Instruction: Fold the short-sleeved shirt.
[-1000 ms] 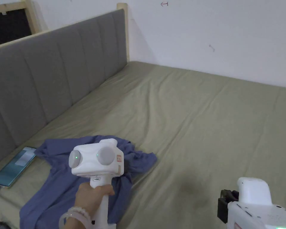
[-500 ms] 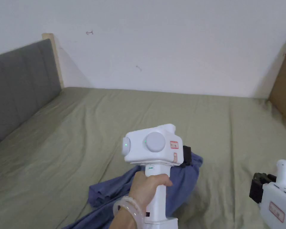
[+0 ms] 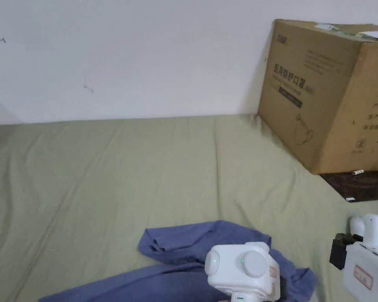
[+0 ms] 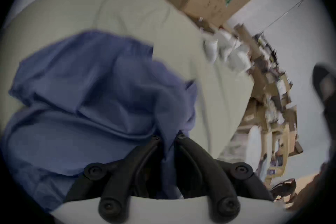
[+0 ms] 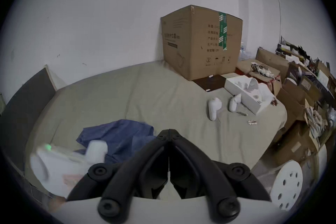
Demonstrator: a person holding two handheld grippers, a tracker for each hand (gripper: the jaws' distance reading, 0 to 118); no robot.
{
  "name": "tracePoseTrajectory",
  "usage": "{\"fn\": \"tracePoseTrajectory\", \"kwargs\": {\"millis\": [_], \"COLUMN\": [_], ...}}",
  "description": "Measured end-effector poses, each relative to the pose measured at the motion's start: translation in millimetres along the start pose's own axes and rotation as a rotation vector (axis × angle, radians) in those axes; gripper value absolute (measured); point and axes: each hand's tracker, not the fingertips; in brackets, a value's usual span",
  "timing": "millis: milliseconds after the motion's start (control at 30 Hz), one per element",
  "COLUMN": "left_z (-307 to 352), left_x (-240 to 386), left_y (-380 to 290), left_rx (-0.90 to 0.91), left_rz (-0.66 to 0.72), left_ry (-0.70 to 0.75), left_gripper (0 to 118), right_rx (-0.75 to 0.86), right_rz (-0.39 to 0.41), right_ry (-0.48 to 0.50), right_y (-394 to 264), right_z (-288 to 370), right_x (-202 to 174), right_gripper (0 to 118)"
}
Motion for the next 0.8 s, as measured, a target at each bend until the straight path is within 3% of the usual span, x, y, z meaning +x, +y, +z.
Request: {"fn": "tracePoseTrajectory", "kwargs": {"millis": [100,133,167,233,267,300,400,433,500,567,633,800], "left_z": [-14,-9,-3,11,21,31,70,84,109,128,136,144], "left_x": [-12,-17,-20,-22,-24,-26,-33,-42,-60,-87,-109,-178], "left_y": [-13,-9,-4,5,9,13,19,19,11,-6,-30,-88], "left_rx": [-0.052,-0.045,-0.035,-0.025,0.0,0.046,0.124,0.145,0.212,0.236,0.232,0.189], "left_rz": [0.02,0.051,0.086,0.089,0.077,0.048,0.005,0.015,0.039,0.065,0.084,0.227], "left_ry": [0.022,0.0,-0.03,-0.03,-0.032,-0.014,0.031,0.037,0.044,0.117,0.237,0.275], "left_gripper": [12,20,41,96,111,111,108,103,60,0,0,0], "right_rx": [-0.013,-0.017,-0.021,-0.026,-0.029,-0.03,-0.025,-0.025,-0.025,-0.029,-0.04,-0.1], "right_rz": [0.019,0.018,0.013,0.01,0.013,0.021,0.046,0.05,0.056,0.071,0.086,0.145], "right_ry": [-0.014,-0.012,-0.005,0.008,0.012,0.017,0.041,0.056,0.085,0.116,0.151,0.226], "right_y": [-3,-3,-4,-3,-3,-2,-1,0,0,-3,-9,-28], "right_z": [-4,-5,-7,-10,-11,-11,-11,-11,-12,-12,-14,-26], "right_x": [0,0,-2,-6,-9,-13,-26,-31,-41,-53,-64,-95], "right_gripper": [0,0,0,0,0,0,0,0,0,0,0,0]}}
